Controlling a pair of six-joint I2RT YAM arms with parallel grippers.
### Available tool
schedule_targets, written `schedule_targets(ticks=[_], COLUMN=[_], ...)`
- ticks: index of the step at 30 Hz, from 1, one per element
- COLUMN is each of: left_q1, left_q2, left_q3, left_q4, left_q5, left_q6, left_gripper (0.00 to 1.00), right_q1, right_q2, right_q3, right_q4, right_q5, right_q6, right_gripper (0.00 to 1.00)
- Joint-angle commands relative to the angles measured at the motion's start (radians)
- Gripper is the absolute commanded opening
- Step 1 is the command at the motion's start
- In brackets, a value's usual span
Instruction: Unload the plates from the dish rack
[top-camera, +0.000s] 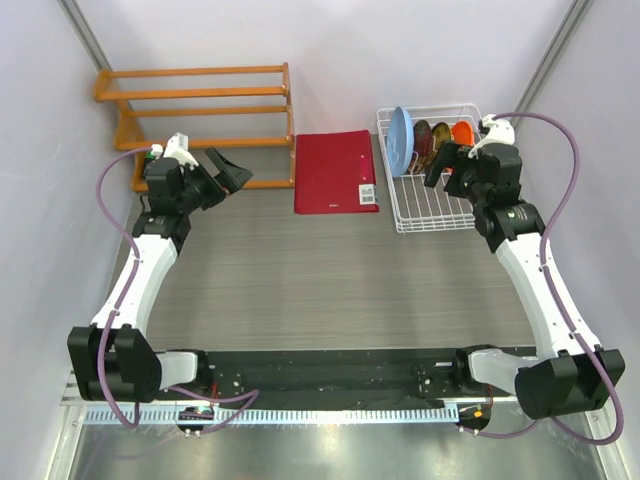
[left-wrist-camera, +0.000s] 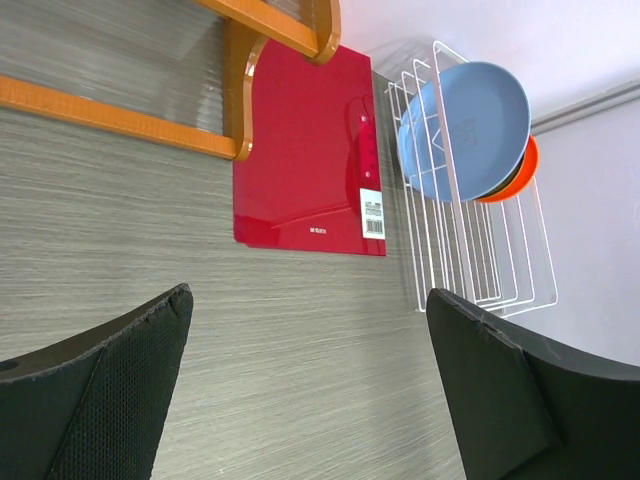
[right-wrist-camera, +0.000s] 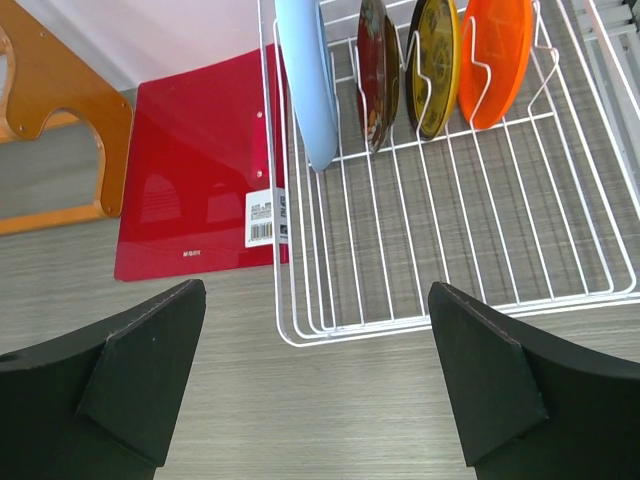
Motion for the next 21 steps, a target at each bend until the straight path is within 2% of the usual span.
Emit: schedule_targets(ticks=[1, 4, 9, 14, 15, 18, 19, 21], left_q1=[0.009, 0.01, 0.015, -0.017, -0.035, -0.094, -0.109, -0.152], left_q2=[-0.04, -0.061, -0.077, -0.159, -0.185, -0.206, -0.204, -0.187], left_q3=[-0.013, -0.064, -0.078, -0.136, -0.141, -0.156, -0.156, -0.156], left_q4=[0.064, 0.133, 0.133, 0.129, 0.121, 0.085, 0.08, 0.06], left_q5=[0.028, 0.039, 0.052, -0.128, -0.207, -0.324, -0.4, -0.455], left_q6=[-0.006, -0.035, -0.001, 0.089, 0.103, 0.172, 0.187, 0.221], left_gripper=[1.0, 0.99, 0.99, 0.99, 1.0, 0.99, 0.99, 1.0], right_q1=[0.002, 0.002, 0.008, 0.05, 0.062, 0.114, 0.127, 0.154], right_q2=[-0.019, 0.064, 0.266, 0.489, 0.521, 0.676, 0.708, 0.792], right_q3=[0.047, 0.106, 0.301, 0.52, 0.557, 0.727, 0.802, 0.865], right_q4=[0.083, 0.097, 0.037, 0.034, 0.008, -0.061, -0.072, -0.09], right_q5=[-0.002, -0.094, -0.021, 0.04, 0.115, 0.261, 0.284, 0.344], right_q6=[-0.013, -0.066, -0.057, -0.071, -0.097, -0.16, -0.172, -0.2], right_gripper=[1.0, 1.0, 0.99, 0.95, 0.94, 0.93, 0.93, 0.91])
